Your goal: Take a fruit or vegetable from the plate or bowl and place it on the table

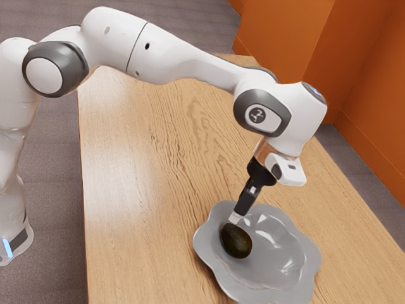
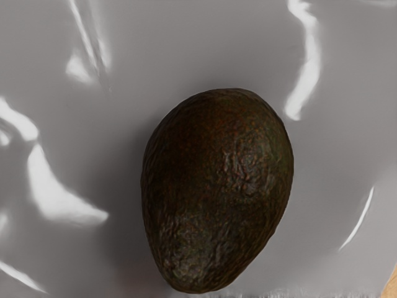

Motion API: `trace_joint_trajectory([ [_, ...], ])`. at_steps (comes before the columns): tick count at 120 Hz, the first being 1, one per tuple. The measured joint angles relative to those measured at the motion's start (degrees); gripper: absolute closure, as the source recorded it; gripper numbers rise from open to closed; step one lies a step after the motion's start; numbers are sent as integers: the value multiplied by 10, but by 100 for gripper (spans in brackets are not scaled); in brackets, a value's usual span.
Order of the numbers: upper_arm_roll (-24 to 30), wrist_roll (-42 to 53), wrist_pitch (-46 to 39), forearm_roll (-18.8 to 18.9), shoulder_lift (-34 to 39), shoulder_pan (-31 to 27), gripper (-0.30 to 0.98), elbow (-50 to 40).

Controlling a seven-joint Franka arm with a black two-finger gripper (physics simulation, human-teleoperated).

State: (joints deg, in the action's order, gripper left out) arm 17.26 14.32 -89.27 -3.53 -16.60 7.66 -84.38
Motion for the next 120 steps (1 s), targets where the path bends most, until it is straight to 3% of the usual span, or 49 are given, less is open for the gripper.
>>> trace_joint_trajectory([
  [57,27,55,-116,-22,14,-3,0,-53],
  [120,26,70,-158,-26,26,-7,0,-118],
])
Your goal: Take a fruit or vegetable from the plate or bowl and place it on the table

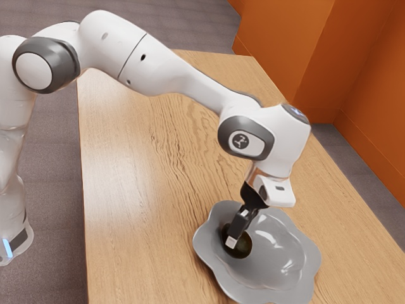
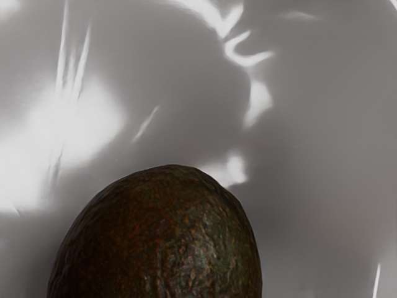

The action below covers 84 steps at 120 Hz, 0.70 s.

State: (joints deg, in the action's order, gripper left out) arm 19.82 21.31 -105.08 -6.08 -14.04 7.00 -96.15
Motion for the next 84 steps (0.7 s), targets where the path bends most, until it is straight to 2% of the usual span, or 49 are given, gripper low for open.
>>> trace_joint_trajectory([
  [42,-2,6,-15,3,2,-1,0,-9],
  [84,-2,29,-15,36,2,-1,0,-9],
])
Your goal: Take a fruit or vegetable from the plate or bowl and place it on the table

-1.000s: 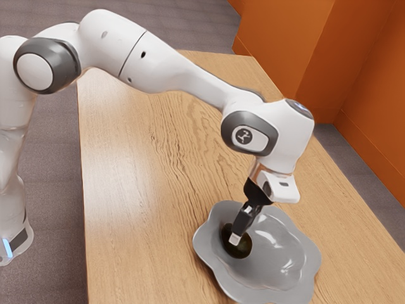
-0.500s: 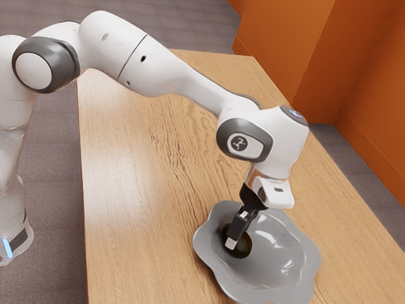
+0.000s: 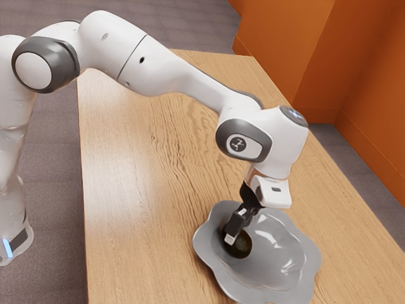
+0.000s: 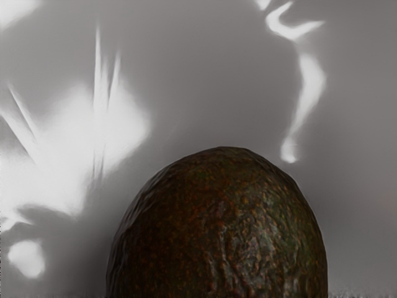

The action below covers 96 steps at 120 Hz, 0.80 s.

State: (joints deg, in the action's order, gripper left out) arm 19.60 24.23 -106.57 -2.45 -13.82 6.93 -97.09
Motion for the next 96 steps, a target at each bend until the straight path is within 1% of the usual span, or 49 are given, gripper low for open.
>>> trace_joint_trajectory([
  [24,1,15,-1,10,-1,0,1,-6],
  [79,5,36,-41,10,-11,8,2,-18],
  [88,5,38,-50,8,-12,8,5,-27],
  [96,5,39,-55,8,-11,8,13,-29],
])
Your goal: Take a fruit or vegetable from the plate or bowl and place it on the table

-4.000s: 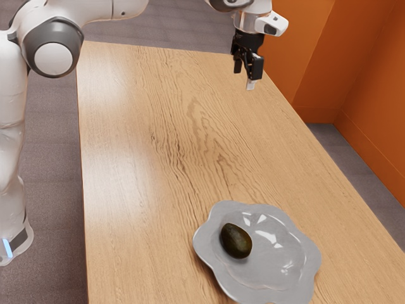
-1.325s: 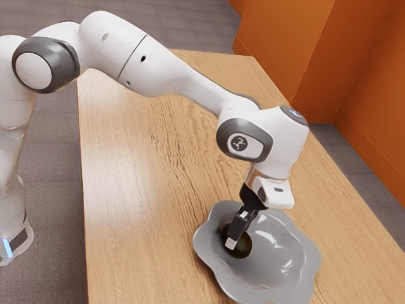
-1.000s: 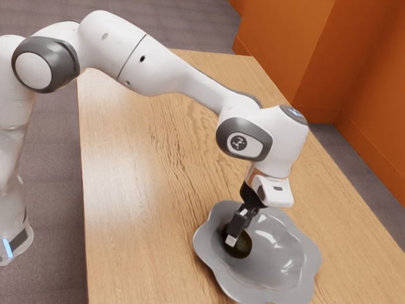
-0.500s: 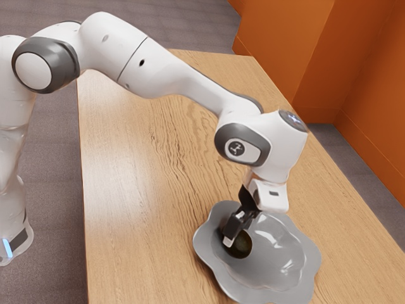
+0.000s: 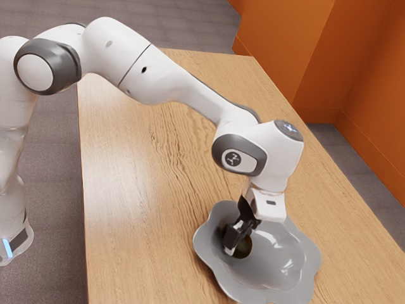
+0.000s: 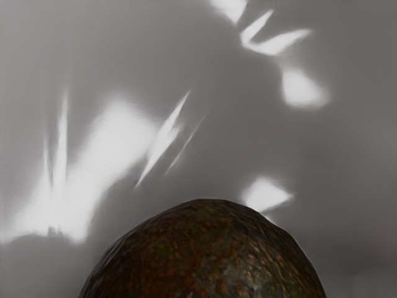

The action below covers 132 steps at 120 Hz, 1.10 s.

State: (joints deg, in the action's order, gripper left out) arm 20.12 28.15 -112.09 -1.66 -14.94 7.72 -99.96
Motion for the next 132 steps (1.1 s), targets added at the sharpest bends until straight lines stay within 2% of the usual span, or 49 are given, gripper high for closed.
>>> trace_joint_trajectory([
  [19,0,2,-7,3,2,0,31,0],
  [60,-11,2,-7,6,31,-2,36,4],
  [74,-79,-6,19,6,65,-2,36,36],
  [101,-226,-40,85,4,74,-7,35,82],
  [112,-252,-53,102,4,74,-12,35,83],
  [132,-269,-72,119,4,66,-9,34,82],
])
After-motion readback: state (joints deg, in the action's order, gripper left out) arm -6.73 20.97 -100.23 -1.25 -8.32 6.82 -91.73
